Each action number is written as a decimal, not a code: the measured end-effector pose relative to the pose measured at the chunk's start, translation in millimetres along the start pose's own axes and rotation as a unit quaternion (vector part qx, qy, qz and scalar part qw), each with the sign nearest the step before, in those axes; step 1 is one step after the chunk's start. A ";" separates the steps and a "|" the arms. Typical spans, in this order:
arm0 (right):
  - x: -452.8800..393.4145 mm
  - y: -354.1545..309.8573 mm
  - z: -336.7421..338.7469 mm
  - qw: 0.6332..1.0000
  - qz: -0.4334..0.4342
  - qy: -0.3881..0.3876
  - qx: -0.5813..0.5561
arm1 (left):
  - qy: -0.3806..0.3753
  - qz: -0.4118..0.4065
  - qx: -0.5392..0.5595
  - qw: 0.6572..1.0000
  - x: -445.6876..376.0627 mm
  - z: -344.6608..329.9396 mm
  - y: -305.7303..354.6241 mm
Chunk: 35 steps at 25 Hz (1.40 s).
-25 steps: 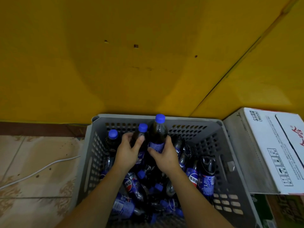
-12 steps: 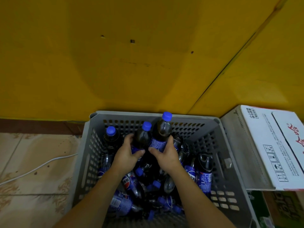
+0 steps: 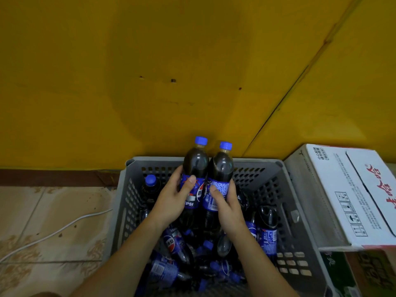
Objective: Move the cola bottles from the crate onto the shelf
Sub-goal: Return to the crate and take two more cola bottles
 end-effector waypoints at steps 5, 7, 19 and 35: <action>16.6 -10.5 16.8 0.995 -0.034 0.084 -0.033 | -0.005 0.001 -0.014 1.000 9.1 -15.5 22.3; 26.3 -31.7 24.4 0.994 -0.016 0.102 -0.043 | -0.010 0.002 -0.018 1.000 11.4 -20.4 38.7; 169.8 -273.8 67.0 0.992 0.035 0.113 -0.042 | 0.041 -0.007 0.009 0.999 59.0 -0.2 310.5; 411.9 -631.0 93.6 0.990 0.097 0.097 -0.032 | 0.062 -0.074 0.067 0.993 166.2 60.8 725.8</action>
Point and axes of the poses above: each hand's wrist, its own x-axis away from the middle knuckle, its own z-axis out of the back of the hand, y = z × x, the point moved 9 cm from there along -x, towards the middle knuckle, and after that the axes turned 9 degrees about -z, right-handed, at the moved point
